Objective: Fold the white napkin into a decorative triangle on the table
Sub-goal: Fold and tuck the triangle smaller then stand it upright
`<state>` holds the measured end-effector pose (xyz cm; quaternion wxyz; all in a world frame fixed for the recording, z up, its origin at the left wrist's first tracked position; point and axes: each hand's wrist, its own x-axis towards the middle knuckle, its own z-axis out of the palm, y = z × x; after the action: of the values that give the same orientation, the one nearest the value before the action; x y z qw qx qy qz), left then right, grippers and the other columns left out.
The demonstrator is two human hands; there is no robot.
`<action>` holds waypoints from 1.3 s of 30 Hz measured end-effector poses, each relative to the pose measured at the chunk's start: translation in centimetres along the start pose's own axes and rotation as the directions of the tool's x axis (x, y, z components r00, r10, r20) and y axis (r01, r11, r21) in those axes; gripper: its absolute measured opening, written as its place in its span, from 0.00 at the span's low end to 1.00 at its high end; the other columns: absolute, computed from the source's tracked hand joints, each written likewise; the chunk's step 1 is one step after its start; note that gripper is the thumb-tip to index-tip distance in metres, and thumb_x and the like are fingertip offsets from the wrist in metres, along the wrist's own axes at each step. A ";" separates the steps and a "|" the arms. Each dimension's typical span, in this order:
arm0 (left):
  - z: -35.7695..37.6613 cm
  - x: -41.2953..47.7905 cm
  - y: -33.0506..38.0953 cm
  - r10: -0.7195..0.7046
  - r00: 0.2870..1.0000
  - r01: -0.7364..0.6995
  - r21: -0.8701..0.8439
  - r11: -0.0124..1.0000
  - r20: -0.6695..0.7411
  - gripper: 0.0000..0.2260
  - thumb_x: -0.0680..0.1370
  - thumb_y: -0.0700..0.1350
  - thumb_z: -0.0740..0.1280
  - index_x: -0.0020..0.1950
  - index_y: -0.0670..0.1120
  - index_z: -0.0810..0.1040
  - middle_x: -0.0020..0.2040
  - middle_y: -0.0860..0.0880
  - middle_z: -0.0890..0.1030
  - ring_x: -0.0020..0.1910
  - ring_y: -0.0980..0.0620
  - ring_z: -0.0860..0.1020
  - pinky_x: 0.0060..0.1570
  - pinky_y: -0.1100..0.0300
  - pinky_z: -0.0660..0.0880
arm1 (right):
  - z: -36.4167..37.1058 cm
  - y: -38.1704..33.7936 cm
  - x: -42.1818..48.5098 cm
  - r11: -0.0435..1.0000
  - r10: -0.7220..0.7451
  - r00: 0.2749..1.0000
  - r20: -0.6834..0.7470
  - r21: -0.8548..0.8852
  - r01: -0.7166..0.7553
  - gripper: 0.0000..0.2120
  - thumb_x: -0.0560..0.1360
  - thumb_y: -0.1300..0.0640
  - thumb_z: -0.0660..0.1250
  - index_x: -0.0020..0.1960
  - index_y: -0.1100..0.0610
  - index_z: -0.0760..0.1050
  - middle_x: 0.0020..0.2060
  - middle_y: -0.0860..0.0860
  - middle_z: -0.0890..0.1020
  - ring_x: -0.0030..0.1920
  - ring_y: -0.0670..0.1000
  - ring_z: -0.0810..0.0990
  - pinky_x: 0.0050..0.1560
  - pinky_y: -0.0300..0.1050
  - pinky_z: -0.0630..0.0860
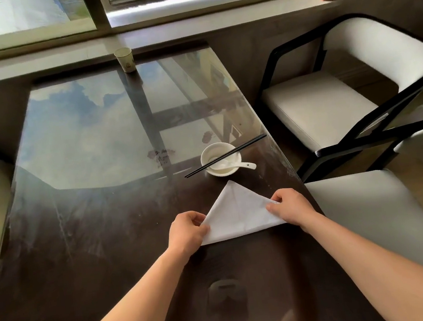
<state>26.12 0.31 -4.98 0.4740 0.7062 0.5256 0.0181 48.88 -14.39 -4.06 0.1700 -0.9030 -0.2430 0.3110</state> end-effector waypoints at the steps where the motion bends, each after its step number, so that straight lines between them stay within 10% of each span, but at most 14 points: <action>1: 0.0 0.0 0.0 0.001 1.000 -0.001 0.013 1.000 -0.004 0.05 0.72 0.43 0.73 0.45 0.52 0.84 0.39 0.52 0.83 0.40 0.54 0.80 0.38 0.60 0.73 | 0.0 -0.1 0.1 1.000 -0.006 1.000 -0.004 -0.015 0.006 0.06 0.75 0.50 0.69 0.42 0.51 0.78 0.41 0.49 0.82 0.44 0.52 0.80 0.43 0.48 0.75; 39: 0.5 0.2 0.1 0.100 0.984 -0.061 0.248 0.967 -0.146 0.07 0.76 0.44 0.67 0.49 0.54 0.82 0.44 0.53 0.83 0.43 0.49 0.79 0.38 0.57 0.71 | 1.9 0.0 1.2 0.994 -0.040 0.990 -0.133 -0.106 0.026 0.07 0.77 0.46 0.68 0.44 0.49 0.75 0.40 0.47 0.79 0.42 0.50 0.77 0.37 0.44 0.71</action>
<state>26.56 0.15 -5.33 0.3404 0.7759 0.5304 0.0286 48.55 -13.43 -6.05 0.1440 -0.9254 -0.2616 0.2334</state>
